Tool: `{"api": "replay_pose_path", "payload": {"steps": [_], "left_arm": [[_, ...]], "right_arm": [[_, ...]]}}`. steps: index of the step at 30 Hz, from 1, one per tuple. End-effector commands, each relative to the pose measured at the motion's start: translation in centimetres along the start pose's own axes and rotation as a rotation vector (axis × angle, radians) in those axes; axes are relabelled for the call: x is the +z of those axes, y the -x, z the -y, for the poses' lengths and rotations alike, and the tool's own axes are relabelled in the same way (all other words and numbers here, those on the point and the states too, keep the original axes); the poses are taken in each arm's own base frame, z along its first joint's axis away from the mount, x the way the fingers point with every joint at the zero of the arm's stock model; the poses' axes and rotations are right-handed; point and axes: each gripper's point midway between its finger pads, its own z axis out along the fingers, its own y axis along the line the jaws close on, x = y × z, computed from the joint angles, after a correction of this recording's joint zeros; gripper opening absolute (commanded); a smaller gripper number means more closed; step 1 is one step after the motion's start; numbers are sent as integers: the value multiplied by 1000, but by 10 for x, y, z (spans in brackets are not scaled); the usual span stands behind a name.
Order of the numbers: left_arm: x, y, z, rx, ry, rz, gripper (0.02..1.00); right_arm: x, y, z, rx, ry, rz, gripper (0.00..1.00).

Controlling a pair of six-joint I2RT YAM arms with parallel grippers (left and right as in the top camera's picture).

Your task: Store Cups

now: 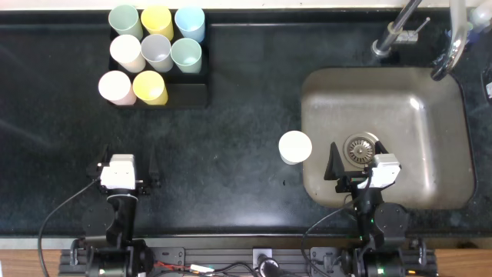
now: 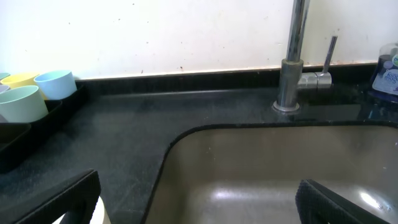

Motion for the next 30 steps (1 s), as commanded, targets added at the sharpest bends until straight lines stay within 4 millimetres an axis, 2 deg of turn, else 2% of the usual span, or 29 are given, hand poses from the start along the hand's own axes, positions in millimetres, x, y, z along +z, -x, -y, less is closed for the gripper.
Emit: {"api": "replay_pose_path", "payload": {"steps": [1, 21, 27, 29, 30], "left_arm": [[-1, 2, 4, 16, -22, 10, 1000], [-1, 2, 4, 16, -22, 10, 1000], [-1, 2, 4, 16, -22, 10, 1000], [-1, 2, 4, 16, -22, 10, 1000], [-1, 2, 4, 16, -22, 10, 1000]], "right_arm": [[-1, 6, -1, 0, 0, 19, 998], [-1, 6, -1, -1, 0, 19, 998], [-2, 5, -11, 44, 58, 13, 998], [-3, 15, -10, 41, 52, 35, 998], [-6, 27, -11, 27, 51, 64, 998]]}}
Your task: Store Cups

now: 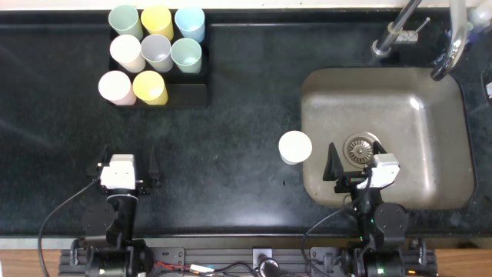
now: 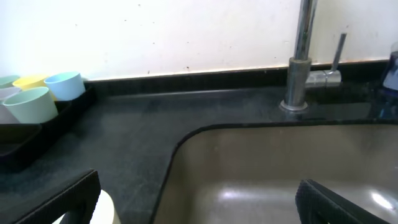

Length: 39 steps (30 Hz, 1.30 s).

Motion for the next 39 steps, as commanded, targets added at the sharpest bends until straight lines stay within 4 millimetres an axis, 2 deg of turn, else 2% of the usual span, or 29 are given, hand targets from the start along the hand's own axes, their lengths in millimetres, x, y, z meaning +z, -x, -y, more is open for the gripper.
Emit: {"api": "replay_pose_path", "payload": {"steps": [1, 5, 8, 10, 12, 14, 17, 22, 26, 30, 34, 39], "left_arm": [[-1, 2, 4, 16, -22, 10, 1000], [-1, 2, 4, 16, -22, 10, 1000], [-1, 2, 4, 16, -22, 10, 998], [-1, 2, 4, 16, -22, 10, 1000], [-1, 2, 4, 16, -22, 10, 1000], [-1, 2, 4, 16, -22, 10, 1000], [-1, 2, 4, 16, -22, 10, 1000], [-1, 2, 4, 16, -22, 10, 998], [-1, 2, 4, 16, -22, 10, 1000], [-1, 2, 4, 16, -22, 10, 1000], [-1, 2, 4, 16, -22, 10, 1000], [-1, 2, 4, 16, -22, 10, 1000]], "right_arm": [[-9, 39, -8, -17, 21, 87, 998], [-32, 111, -20, -45, 27, 158, 998], [-39, 153, -24, -44, 2, 85, 998], [-34, 172, -23, -58, -37, -44, 998], [-25, 175, -22, -69, -58, -225, 998], [-15, 167, -22, -76, -72, -428, 998], [-4, 142, -22, -69, -88, -741, 996], [16, 102, -25, -88, -85, -1090, 998], [32, 70, -31, -142, -37, -1238, 996], [40, 47, -37, -241, 46, -1338, 996], [42, 29, -56, -341, 209, -1399, 998], [43, 6, -64, -421, 281, -1494, 998]]}}
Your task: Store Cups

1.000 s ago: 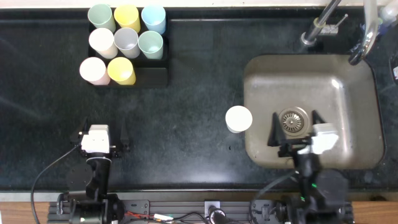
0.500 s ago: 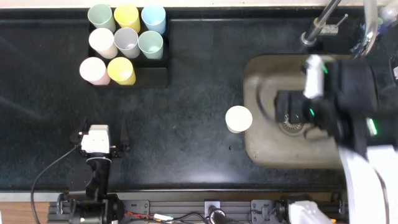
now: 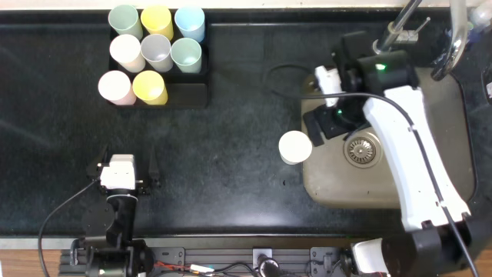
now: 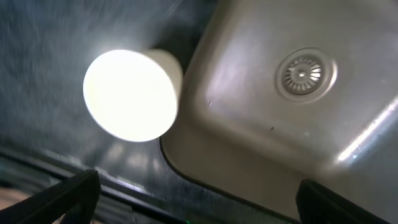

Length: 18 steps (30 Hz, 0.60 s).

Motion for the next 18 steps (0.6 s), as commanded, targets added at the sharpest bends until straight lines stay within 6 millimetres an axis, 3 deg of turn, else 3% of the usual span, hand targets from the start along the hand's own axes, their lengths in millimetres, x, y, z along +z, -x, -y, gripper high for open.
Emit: {"api": "replay_pose_path", "payload": {"steps": [1, 9, 18], "left_arm": [[-1, 2, 4, 16, -22, 8, 1000], [-1, 2, 4, 16, -22, 8, 1000], [-1, 2, 4, 16, -22, 8, 1000]], "right_arm": [[10, 10, -9, -127, 25, -37, 996], [41, 27, 0, -120, 29, -82, 998], [59, 35, 3, -156, 36, -108, 996]]}}
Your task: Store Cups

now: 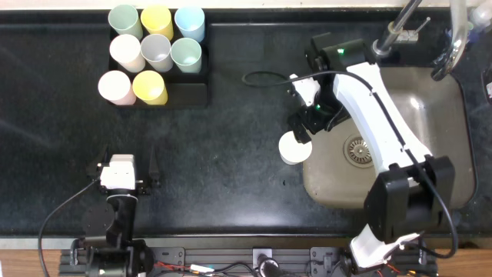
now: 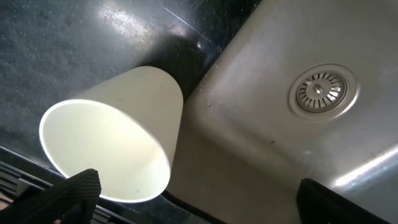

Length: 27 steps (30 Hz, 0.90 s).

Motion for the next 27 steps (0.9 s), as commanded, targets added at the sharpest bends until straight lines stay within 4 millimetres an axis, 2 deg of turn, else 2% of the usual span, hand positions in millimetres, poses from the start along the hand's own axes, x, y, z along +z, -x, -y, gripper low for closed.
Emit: {"api": "replay_pose_path", "payload": {"steps": [1, 7, 20, 21, 22, 23, 24, 25, 27], "left_arm": [[-1, 2, 4, 16, -22, 8, 1000], [-1, 2, 4, 16, -22, 8, 1000], [-1, 2, 4, 16, -22, 8, 1000], [-1, 2, 4, 16, -22, 8, 998], [-1, 2, 4, 16, -22, 8, 1000], [-1, 2, 4, 16, -22, 8, 1000], [-1, 2, 4, 16, -22, 8, 1000], [-1, 2, 4, 16, -22, 8, 1000], [-1, 2, 4, 16, -22, 8, 1000]], "right_arm": [[1, 9, 5, -38, 0, 12, 998], [13, 9, 14, -65, -39, -17, 998], [37, 9, 15, -98, -36, -15, 996], [37, 10, 15, -99, -33, -14, 945], [37, 10, 15, -99, -33, -14, 704], [37, 10, 15, -99, -33, -14, 340], [37, 10, 15, -98, -33, -13, 93], [37, 10, 15, -98, -33, -12, 45], [34, 12, 14, -92, -36, -5, 42]]}}
